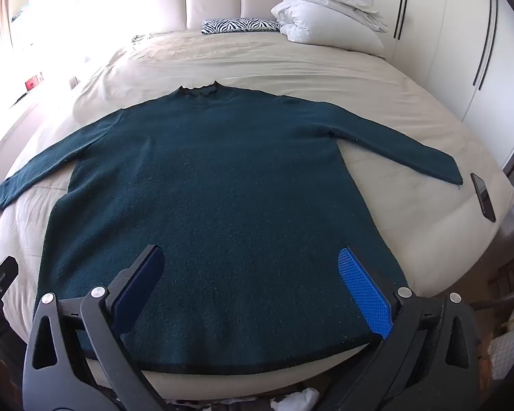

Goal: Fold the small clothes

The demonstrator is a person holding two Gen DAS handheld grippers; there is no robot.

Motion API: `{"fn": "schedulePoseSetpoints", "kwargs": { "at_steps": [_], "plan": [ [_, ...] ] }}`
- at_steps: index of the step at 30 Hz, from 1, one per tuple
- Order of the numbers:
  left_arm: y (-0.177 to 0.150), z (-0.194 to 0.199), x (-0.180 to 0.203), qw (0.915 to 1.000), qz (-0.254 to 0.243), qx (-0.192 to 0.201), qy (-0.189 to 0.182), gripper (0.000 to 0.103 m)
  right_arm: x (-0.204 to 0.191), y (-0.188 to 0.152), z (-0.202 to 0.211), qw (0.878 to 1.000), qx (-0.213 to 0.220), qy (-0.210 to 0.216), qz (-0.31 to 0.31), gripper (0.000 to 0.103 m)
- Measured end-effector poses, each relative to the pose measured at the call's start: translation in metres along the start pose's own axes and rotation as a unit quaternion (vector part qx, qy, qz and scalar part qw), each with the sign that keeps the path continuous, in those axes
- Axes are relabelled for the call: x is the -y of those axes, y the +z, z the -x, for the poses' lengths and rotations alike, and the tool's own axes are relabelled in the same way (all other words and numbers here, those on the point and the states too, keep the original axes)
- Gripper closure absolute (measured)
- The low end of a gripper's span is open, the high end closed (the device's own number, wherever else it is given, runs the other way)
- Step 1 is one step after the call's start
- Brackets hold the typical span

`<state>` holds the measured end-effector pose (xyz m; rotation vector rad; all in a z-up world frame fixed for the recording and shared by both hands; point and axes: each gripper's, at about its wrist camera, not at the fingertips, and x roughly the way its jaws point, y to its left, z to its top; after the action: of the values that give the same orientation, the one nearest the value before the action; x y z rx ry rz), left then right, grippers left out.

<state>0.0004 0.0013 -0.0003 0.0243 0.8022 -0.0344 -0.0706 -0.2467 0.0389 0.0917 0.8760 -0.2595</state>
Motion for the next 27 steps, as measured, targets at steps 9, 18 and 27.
{"fn": "schedulePoseSetpoints", "kwargs": {
  "at_steps": [9,18,27],
  "plan": [
    [0.0005,-0.0016,-0.0033,1.0000,-0.008,0.001,0.006,0.000,0.0009,-0.0014,-0.0005,1.000,-0.003,-0.001,0.001,0.000],
    [-0.0001,-0.0003,0.0005,0.9999,-0.010,0.003,0.009,0.000,0.0015,-0.0021,-0.0006,1.000,-0.003,-0.001,0.001,0.000],
    [-0.0018,-0.0006,0.0004,0.9999,-0.011,0.003,0.010,0.000,0.0018,-0.0025,-0.0011,1.000,-0.004,-0.001,0.001,0.000]
  ]
}}
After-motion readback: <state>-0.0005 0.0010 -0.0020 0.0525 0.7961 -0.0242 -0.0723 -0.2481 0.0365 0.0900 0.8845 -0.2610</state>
